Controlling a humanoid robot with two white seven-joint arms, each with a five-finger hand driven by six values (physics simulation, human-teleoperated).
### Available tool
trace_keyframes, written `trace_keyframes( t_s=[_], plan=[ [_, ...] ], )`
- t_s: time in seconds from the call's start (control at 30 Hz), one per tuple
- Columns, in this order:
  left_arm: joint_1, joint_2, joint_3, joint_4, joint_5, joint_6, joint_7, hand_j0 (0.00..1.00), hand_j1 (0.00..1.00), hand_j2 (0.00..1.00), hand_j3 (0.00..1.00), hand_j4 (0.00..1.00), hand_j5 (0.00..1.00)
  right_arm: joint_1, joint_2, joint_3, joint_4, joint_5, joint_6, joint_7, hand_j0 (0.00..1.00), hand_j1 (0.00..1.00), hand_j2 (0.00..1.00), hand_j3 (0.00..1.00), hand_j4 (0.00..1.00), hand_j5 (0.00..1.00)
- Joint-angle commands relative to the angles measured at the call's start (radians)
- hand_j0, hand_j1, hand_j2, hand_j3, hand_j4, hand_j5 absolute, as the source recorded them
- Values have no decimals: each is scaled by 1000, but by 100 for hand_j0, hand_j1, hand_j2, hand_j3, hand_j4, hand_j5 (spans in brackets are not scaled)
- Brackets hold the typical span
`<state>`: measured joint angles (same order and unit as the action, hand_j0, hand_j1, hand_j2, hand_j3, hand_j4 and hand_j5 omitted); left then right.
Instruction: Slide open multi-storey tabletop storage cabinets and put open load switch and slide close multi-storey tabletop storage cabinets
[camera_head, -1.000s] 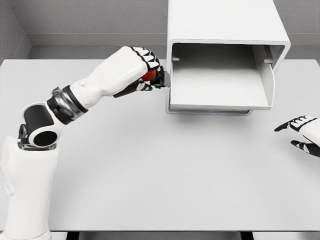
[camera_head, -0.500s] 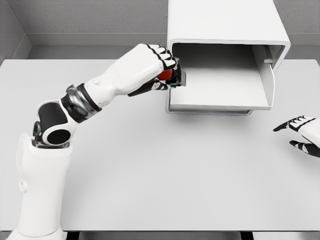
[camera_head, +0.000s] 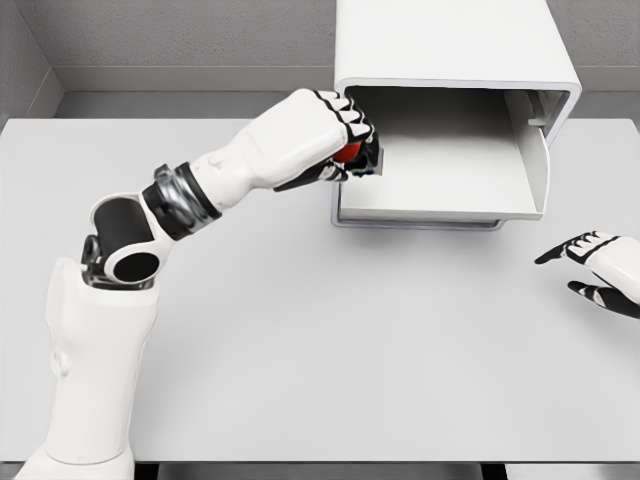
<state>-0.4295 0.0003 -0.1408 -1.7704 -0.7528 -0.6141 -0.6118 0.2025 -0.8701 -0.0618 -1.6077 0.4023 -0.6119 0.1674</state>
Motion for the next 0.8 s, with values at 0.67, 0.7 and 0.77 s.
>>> trace_keyframes(
  t_s=[0.67,0.7,0.77],
  plan=[
    [-41,0,-98,40,-13,3,1,37,37,37,37,37,37,6,16,0,-14,-7,1,0,67,67,67,67,67,67],
    [-41,0,-103,40,-13,3,1,37,37,37,37,37,37,6,16,0,-14,-7,1,0,67,67,67,67,67,67],
    [-54,0,-117,60,-13,3,1,37,37,37,37,37,37,6,16,0,-14,-7,1,0,67,67,67,67,67,67]
  ],
)
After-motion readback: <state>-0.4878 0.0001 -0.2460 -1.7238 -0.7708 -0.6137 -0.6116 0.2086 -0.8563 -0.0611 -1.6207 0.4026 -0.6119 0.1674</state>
